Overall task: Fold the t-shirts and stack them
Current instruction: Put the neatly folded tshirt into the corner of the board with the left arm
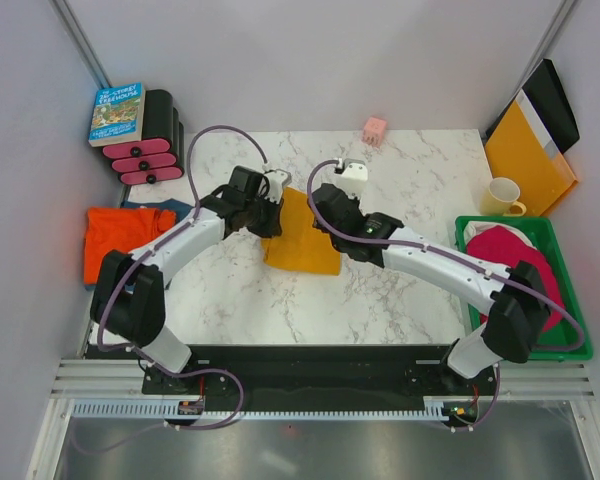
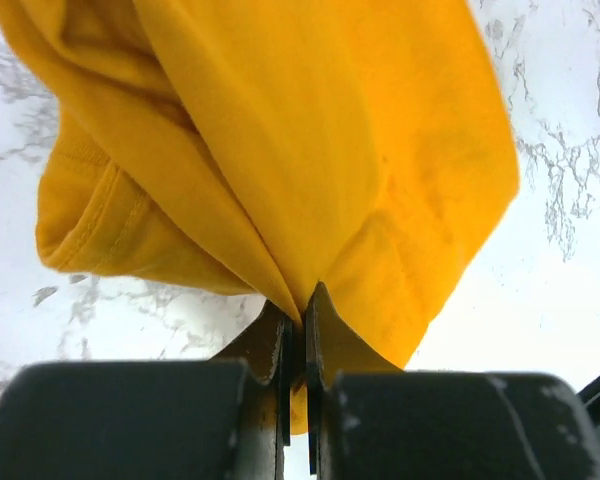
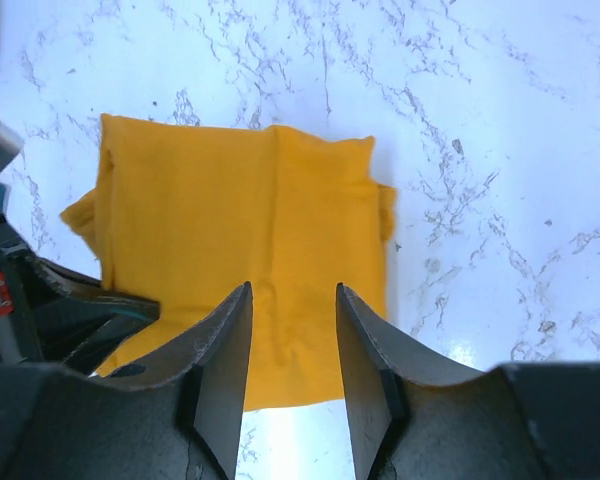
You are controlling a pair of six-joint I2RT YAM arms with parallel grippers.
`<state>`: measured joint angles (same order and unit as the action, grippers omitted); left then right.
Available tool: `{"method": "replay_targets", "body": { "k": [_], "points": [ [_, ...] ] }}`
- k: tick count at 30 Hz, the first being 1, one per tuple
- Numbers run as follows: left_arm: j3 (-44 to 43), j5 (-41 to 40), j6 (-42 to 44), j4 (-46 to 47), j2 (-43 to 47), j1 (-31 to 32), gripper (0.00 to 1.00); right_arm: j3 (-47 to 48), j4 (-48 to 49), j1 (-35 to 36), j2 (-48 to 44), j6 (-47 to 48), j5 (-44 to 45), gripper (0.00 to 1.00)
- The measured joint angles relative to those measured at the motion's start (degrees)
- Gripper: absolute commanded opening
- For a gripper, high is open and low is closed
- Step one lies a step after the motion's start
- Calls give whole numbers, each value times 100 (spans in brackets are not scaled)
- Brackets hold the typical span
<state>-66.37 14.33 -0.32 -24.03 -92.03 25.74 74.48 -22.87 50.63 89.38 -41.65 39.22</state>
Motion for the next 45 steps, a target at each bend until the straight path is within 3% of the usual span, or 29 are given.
{"method": "replay_targets", "body": {
  "k": [12, 29, 39, 45],
  "points": [
    [-518, -839, 647, -1067, 984, -205, 2, -719, -157, 0, -562, 323, 173, 47],
    [-444, -1668, 1731, -1945, 2505, -1534, 2, -1499, -28, 0, -1003, 844, 136, 47],
    [-315, -1631, 2413, -2090, 2518, -2721, 2, -1886, 190, 0, -1296, 894, 20, 47],
    [-256, -1241, 2837, -2074, 2369, -3904, 2, -2253, 295, 0, -1381, 848, -37, 47]
  ]
}}
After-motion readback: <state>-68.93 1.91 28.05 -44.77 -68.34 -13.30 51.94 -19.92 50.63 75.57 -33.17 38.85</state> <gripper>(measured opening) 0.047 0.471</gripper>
